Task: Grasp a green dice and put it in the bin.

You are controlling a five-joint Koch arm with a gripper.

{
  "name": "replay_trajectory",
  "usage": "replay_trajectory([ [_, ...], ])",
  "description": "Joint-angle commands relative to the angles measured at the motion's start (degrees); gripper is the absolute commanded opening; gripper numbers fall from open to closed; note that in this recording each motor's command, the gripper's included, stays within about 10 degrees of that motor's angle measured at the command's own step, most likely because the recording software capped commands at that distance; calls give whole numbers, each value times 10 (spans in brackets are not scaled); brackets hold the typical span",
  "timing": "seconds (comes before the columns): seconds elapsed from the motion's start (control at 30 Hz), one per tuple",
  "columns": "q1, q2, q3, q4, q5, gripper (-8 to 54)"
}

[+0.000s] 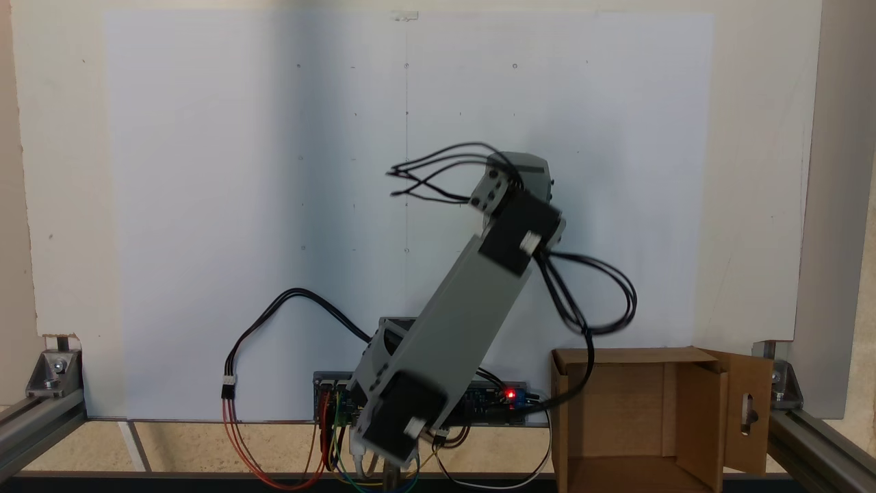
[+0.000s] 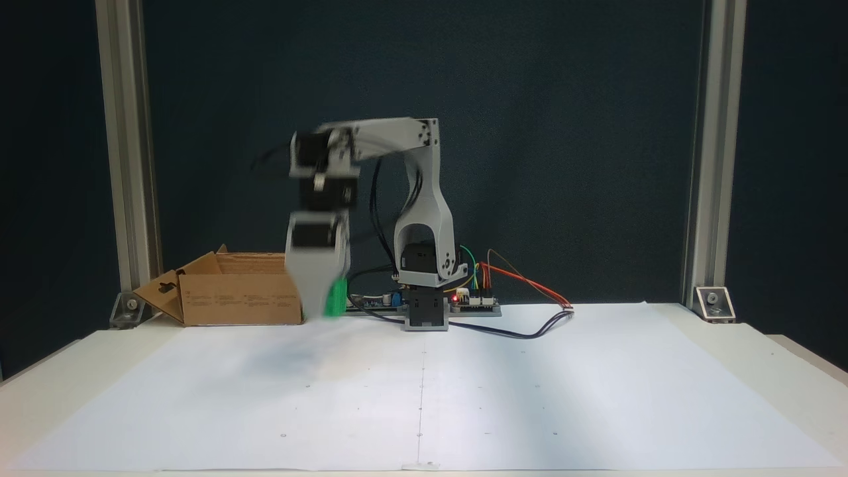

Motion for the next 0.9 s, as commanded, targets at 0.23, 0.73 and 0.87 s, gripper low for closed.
replay_trajectory([
  [0.23,45,148,-221,156,143,115],
  [0.73,406,165,-229,90,224,115],
  [0.87,494,135,-229,11,222,115],
])
